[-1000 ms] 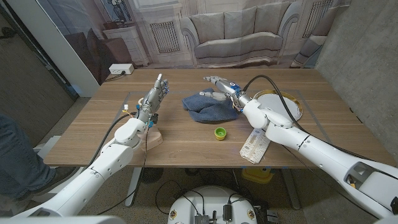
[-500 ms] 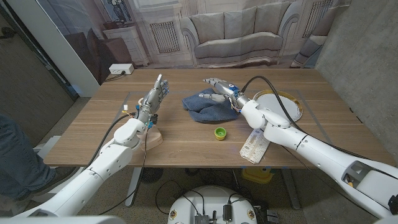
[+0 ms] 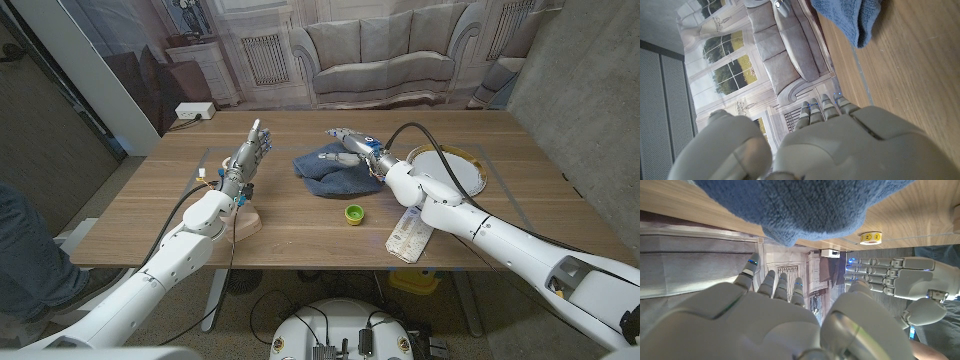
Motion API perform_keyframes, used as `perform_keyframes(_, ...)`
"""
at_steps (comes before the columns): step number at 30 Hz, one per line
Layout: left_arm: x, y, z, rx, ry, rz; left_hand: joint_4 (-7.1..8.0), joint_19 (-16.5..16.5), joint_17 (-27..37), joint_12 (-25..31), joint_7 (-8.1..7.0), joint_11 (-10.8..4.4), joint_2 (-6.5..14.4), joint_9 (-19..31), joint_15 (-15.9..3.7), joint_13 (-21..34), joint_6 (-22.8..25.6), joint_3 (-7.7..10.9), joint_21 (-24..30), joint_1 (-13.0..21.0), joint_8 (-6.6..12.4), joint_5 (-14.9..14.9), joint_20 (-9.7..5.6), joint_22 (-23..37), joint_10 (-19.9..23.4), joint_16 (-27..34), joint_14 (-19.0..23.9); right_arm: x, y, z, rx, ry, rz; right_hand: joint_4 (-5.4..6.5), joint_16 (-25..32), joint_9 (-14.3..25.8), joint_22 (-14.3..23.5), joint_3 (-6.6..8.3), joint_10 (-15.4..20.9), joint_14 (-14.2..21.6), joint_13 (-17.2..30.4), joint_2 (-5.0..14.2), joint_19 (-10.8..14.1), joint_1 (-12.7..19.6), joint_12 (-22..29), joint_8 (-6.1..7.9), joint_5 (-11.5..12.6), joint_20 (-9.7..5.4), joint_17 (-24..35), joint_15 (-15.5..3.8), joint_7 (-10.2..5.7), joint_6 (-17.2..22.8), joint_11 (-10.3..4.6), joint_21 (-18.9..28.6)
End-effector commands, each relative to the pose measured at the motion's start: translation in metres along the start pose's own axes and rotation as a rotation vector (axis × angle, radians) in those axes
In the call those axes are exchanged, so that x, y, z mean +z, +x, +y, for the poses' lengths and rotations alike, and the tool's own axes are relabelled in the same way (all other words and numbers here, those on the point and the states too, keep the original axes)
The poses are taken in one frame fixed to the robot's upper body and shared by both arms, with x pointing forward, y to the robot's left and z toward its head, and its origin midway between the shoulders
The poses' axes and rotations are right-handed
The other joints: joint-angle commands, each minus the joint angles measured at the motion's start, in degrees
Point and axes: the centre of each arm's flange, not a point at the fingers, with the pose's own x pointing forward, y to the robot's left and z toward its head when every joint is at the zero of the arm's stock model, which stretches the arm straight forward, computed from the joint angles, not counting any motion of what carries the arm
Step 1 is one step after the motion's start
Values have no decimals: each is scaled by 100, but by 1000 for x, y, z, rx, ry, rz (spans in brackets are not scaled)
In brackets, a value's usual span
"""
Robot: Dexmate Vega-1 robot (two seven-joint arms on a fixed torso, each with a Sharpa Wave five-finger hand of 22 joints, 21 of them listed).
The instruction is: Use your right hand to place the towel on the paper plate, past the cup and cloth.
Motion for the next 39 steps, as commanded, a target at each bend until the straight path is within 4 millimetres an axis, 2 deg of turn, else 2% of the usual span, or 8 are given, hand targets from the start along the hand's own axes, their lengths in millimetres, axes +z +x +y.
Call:
perform_keyframes(1,0,-1,0,7,-1,-1,3,39,25,26,-5,-21,34,32,-8,24,58,-38,21,-2,-2,34,-192,31,15,23,7,-1,2,7,25,-7,14,-19,18,29,26,-23,-44,-28,30,-47,29,15,-5,-11,4,54,14,4,10,-18,2,-16)
perform_keyframes(17,-1,-1,-1,8,-2,0,2,36,25,24,-6,-2,47,33,-6,24,63,-53,18,6,-5,33,-187,31,16,22,9,-3,5,17,46,-28,29,-21,16,30,29,-41,-41,-72,31,-55,-7,-1,17,4,13,-1,18,-47,9,-27,18,-76)
perform_keyframes(39,-2,1,0,5,-3,6,0,33,24,23,-2,-7,65,33,-6,24,75,-73,16,18,-6,32,-187,31,24,22,17,-7,7,32,91,-9,49,-25,28,30,32,-49,-77,-82,32,-45,38,-6,23,14,25,60,21,-62,2,-41,27,-111)
